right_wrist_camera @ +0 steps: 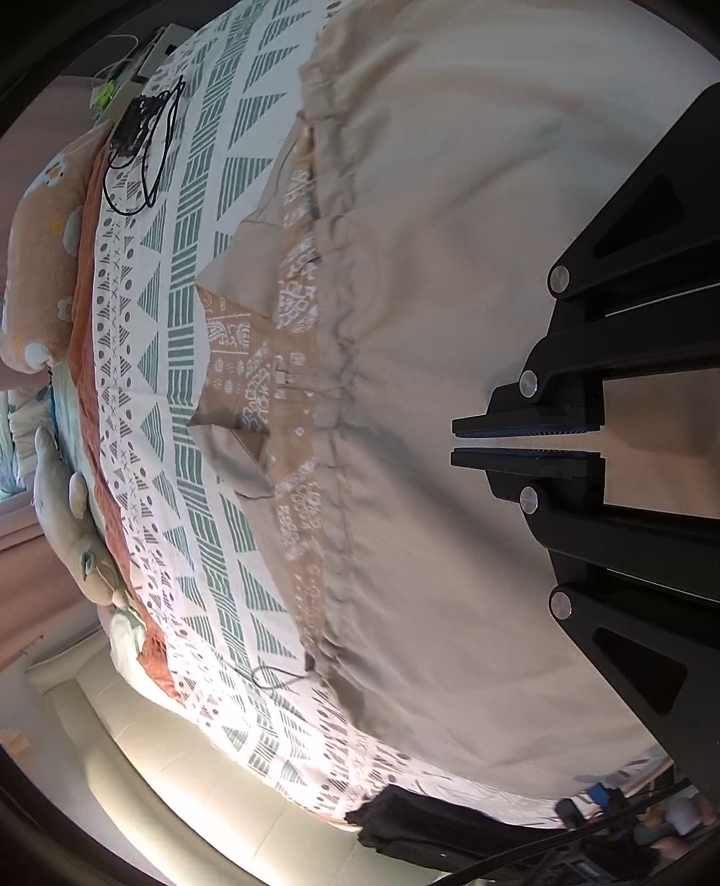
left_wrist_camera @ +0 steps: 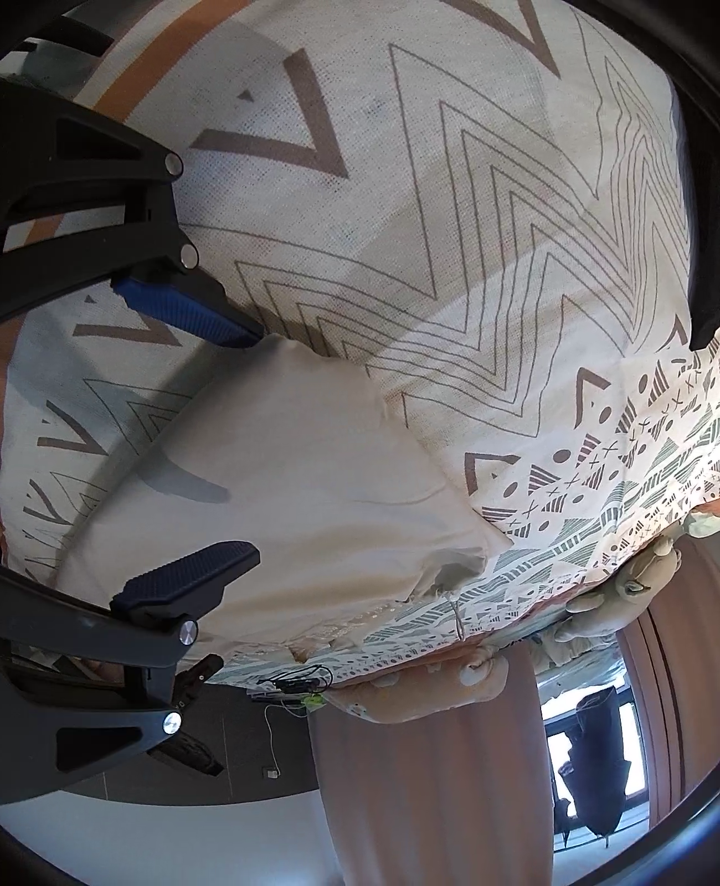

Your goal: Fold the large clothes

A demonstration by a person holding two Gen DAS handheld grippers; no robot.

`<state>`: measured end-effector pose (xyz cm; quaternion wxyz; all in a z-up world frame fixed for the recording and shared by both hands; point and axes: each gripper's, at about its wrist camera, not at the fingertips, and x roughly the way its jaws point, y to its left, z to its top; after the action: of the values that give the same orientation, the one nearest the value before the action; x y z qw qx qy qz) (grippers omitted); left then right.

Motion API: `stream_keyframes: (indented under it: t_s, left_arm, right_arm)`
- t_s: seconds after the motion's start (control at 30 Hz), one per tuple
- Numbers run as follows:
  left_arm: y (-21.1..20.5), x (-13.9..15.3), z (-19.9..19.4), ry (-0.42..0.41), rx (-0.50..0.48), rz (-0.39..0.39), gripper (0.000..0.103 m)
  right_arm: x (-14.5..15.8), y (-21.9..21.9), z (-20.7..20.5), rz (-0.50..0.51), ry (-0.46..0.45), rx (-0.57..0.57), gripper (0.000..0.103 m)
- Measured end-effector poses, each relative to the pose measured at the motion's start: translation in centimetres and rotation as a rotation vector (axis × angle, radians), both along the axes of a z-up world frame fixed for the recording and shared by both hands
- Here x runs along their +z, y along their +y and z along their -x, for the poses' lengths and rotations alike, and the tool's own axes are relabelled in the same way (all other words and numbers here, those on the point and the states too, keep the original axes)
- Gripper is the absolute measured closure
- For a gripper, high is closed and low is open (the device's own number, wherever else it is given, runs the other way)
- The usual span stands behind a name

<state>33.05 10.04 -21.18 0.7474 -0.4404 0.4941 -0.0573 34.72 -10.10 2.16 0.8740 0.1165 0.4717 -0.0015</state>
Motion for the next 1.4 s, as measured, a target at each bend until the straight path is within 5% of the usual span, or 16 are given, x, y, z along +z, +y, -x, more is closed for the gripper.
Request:
stream_keyframes:
  t_s: [0.5, 0.53, 0.6, 0.63, 0.9, 1.0, 1.4]
  left_arm:
    - [-2.1, -1.4, -1.6, 0.002, -0.003, 0.100, 0.030]
    - [-2.2, -1.4, -1.9, -0.002, 0.002, 0.104, 0.030]
    - [-2.5, -1.3, -2.3, -0.018, 0.007, 0.099, 0.030]
    - [-2.7, -1.2, -2.4, -0.025, 0.007, 0.092, 0.030]
    - [-3.2, -1.0, -2.9, -0.039, 0.010, 0.060, 0.076]
    - [-3.0, -0.8, -2.8, -0.057, 0.010, 0.070, 0.086]
    - [-3.7, 2.7, -3.0, -0.277, -0.019, 0.190, 0.092]
  right_arm:
    - [2.9, 1.9, 14.2, -0.062, -0.221, 0.120, 0.097]
    - [3.1, 2.2, 15.2, -0.063, -0.252, 0.140, 0.085]
    - [3.1, 2.9, 16.7, -0.026, -0.275, 0.166, 0.008]
    - [2.9, 3.1, 17.4, -0.006, -0.278, 0.169, 0.000]
    - [1.4, 2.9, 19.5, 0.022, -0.221, 0.170, 0.000]
    - [0.9, 3.2, 19.0, 0.043, -0.165, 0.196, 0.000]
    - [-0.5, 3.5, 17.0, 0.211, -0.064, 0.139, 0.000]
